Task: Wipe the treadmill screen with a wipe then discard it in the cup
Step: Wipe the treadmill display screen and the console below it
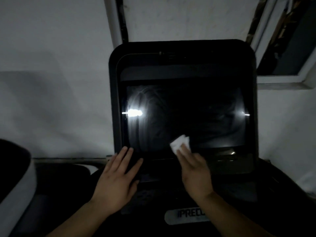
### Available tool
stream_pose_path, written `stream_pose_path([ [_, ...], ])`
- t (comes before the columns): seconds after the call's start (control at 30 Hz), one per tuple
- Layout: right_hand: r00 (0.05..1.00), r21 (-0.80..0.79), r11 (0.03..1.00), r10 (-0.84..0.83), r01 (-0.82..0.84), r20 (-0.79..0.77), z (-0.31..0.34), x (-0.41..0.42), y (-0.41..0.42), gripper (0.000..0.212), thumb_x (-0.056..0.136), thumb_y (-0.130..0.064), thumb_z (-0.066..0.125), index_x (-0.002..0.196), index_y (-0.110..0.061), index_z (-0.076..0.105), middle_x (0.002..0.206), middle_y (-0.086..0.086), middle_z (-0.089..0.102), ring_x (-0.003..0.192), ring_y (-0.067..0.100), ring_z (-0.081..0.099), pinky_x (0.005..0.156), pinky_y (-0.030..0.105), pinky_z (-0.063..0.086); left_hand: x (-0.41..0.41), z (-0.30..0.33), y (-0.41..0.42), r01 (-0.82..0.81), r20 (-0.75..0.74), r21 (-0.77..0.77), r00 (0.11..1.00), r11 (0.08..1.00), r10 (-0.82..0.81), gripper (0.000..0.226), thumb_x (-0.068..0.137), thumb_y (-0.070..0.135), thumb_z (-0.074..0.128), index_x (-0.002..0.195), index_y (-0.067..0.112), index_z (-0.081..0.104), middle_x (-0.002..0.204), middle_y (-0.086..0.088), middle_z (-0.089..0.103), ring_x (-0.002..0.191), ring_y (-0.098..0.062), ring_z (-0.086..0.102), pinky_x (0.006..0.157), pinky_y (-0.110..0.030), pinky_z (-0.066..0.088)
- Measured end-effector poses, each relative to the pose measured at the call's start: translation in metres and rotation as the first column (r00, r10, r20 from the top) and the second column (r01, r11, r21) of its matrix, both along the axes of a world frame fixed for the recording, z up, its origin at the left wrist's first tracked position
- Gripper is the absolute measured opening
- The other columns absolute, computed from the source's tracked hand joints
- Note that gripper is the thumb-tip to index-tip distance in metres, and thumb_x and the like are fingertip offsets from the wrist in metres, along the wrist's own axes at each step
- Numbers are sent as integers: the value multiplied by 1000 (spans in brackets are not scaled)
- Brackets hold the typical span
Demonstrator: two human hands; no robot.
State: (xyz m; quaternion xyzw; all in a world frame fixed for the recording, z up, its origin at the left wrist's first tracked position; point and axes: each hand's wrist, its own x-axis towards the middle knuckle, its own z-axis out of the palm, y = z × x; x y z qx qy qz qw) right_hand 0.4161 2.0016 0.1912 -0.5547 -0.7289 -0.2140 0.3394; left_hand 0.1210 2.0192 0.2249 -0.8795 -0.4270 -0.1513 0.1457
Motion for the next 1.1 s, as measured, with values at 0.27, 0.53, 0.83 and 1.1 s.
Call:
stream_pose_path([
  [0.27,997,1,1000,8,-8,-73,-1,-81,9,43,91,-5,49,127,-6,72,142,7,66,90,28,62,76,39,57,2,1,-2,-21,3,-34,1000,999,21,69,87,44,56,153,23,52,167,-19,33,158,-35,23,124,-55,26],
  [0.53,997,-23,1000,-12,11,-71,-3,-97,1,42,93,-3,49,129,-4,70,143,8,65,88,30,65,77,40,57,2,1,-1,-20,15,-74,1000,997,22,72,83,42,52,152,22,51,168,-19,32,158,-36,21,125,-56,25],
  [0.83,978,-79,991,-120,108,-171,-6,-56,-36,35,93,-3,50,116,0,76,126,13,72,87,33,68,83,40,58,7,1,-8,26,84,-72,996,997,-20,65,88,44,54,148,21,56,166,-19,34,157,-35,25,123,-59,30],
  [1.1,684,-162,985,-159,60,-712,37,-47,-115,32,97,5,64,111,-21,77,115,-8,72,111,5,67,97,16,50,57,7,-46,296,418,-114,880,948,-225,66,96,43,58,156,21,45,169,-12,32,157,-27,28,122,-52,33],
])
